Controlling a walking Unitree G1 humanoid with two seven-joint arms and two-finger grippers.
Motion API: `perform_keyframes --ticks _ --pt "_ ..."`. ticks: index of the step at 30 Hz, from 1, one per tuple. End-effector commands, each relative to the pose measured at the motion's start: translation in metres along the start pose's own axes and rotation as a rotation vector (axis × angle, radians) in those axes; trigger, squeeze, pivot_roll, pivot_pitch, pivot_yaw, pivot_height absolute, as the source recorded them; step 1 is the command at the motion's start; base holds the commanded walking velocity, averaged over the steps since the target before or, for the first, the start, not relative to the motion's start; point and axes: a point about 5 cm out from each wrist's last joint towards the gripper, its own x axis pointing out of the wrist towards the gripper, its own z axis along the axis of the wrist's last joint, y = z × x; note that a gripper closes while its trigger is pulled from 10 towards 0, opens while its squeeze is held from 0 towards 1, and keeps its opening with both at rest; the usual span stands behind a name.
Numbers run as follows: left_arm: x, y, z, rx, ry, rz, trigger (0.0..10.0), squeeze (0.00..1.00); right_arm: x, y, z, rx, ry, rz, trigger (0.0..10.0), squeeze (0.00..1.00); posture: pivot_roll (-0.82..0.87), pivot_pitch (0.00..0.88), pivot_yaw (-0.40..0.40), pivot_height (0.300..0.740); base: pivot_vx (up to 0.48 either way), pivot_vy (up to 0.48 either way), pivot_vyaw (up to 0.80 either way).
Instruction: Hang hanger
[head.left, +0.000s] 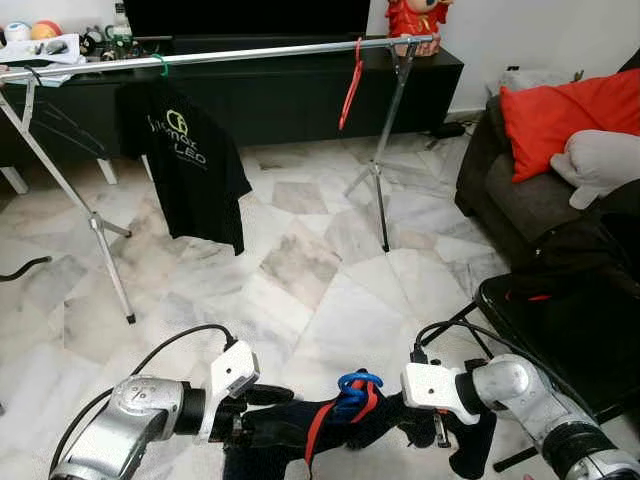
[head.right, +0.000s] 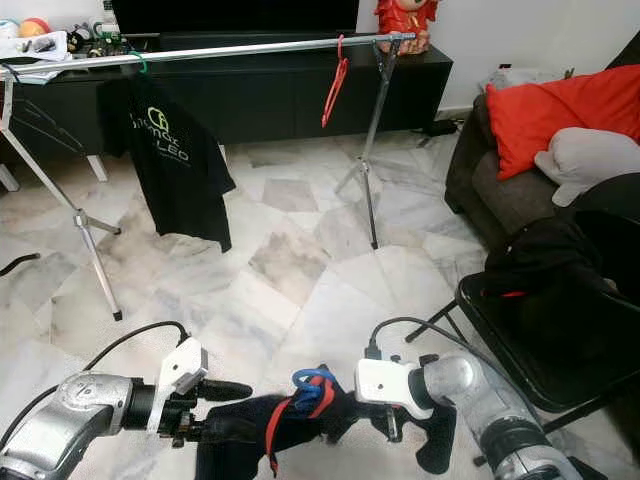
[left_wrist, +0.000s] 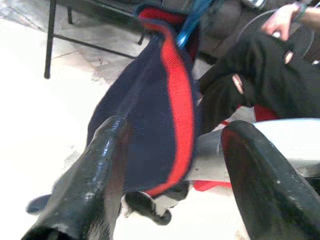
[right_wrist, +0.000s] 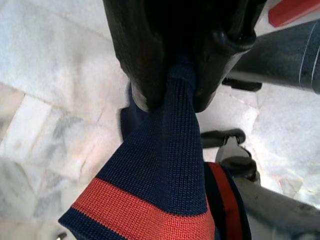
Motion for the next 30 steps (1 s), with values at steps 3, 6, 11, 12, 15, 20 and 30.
perform_keyframes --ticks 3,6,11,12,15,20,30 --pt "0.009 0.004 -0.001 0.048 0.01 0.038 10.0 1.0 -0.005 -0.008 0.015 -0.036 -0.09 -0.004 0.0 0.0 -0.03 0.111 -0.071 0.721 0.0 0.0 0.0" --pt "0.013 0.006 -0.003 0.085 0.018 0.067 10.0 0.97 -0.005 -0.008 0.018 -0.041 -0.108 0.008 0.0 0.0 -0.03 0.11 -0.071 0.721 0.0 0.0 0.0" --pt "0.02 0.005 -0.002 0.063 -0.009 0.038 10.0 0.0 -0.005 -0.007 0.021 -0.055 -0.125 0.028 0.0 0.0 -0.04 0.107 -0.073 0.721 0.0 0.0 0.0" --pt "0.021 0.005 -0.001 0.06 -0.02 0.028 10.0 0.0 -0.005 -0.007 0.022 -0.057 -0.129 0.031 0.0 0.0 -0.04 0.107 -0.074 0.721 0.0 0.0 0.0" --pt "0.024 0.003 0.002 0.056 -0.04 -0.008 10.0 0.0 -0.004 -0.007 0.027 -0.067 -0.148 0.038 0.0 0.0 -0.04 0.107 -0.077 0.721 0.0 0.0 0.0" --pt "0.027 0.001 0.003 0.06 -0.054 -0.025 10.0 0.0 -0.001 -0.008 0.03 -0.072 -0.156 0.04 0.0 0.0 -0.04 0.108 -0.08 0.721 0.0 0.0 0.0" --pt "0.032 0.003 0.009 0.075 -0.077 -0.01 10.0 0.0 0.007 -0.013 0.037 -0.049 -0.158 0.008 0.0 0.0 -0.03 0.115 -0.082 0.721 0.0 0.0 0.0"
